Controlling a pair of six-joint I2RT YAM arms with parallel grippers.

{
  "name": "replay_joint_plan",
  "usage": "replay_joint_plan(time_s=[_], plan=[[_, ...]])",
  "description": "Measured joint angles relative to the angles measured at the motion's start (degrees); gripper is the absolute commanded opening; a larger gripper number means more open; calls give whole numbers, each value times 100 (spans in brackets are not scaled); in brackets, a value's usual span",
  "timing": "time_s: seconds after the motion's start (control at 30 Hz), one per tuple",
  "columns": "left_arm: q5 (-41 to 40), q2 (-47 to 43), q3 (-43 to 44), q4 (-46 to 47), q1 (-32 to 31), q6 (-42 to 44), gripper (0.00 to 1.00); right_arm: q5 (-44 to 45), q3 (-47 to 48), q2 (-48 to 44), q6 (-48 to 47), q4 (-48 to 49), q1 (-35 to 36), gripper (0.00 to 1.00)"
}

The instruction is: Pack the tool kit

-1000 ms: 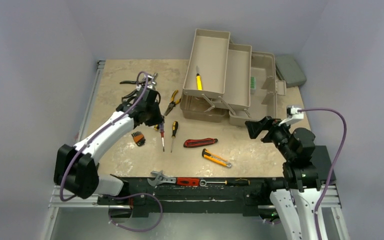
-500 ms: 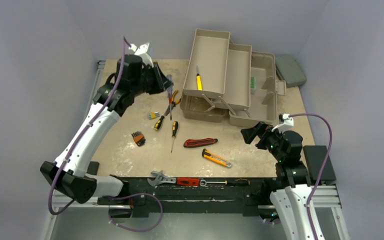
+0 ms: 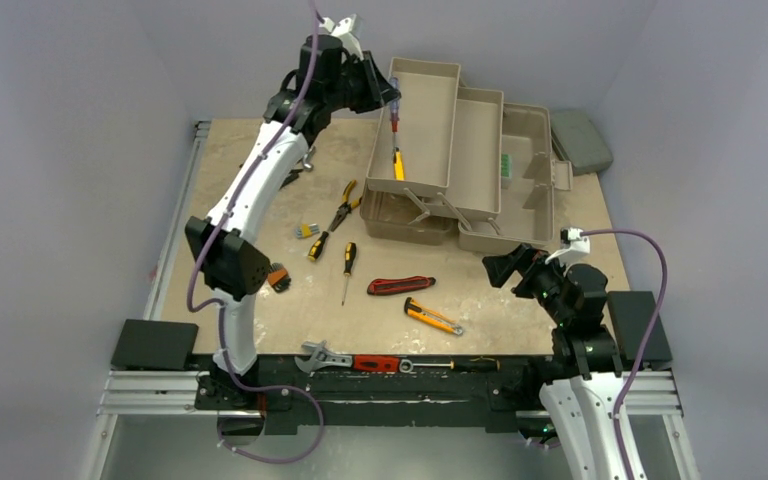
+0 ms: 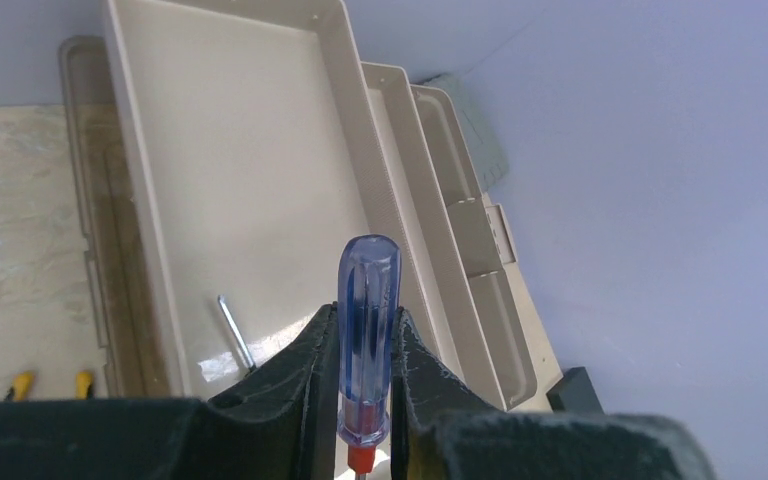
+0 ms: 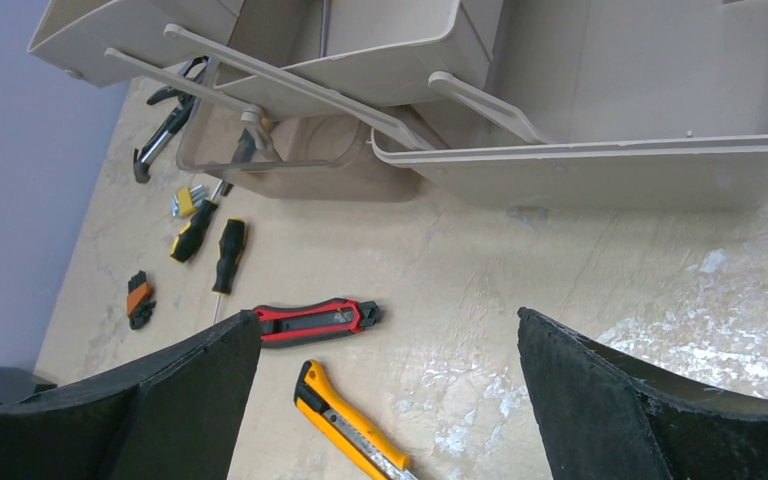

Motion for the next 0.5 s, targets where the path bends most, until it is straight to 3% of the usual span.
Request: replay_joint_plan(time_s=[0.07, 0.13, 0.2, 0.27, 0.33, 0.37, 0.5], plan=[[136, 409, 225, 92, 0, -136, 0, 13, 0, 0, 0, -11, 0, 99], [227, 643, 243, 199, 0, -267, 10, 24, 0, 0, 0, -11, 0, 99], [304, 822, 249, 310, 0, -411, 34, 24, 0, 7, 0, -11, 0, 99], [354, 960, 304, 356, 0, -505, 49, 26, 0, 11, 0, -15, 0, 99], [398, 1084, 413, 361, 0, -621, 72, 26, 0, 11, 0, -13, 0, 99], [415, 1123, 452, 363, 0, -636, 77, 24, 0, 11, 0, -13, 0, 99], [457, 1117, 490, 328, 0, -634, 81, -4, 11, 111, -52, -11, 0, 93]])
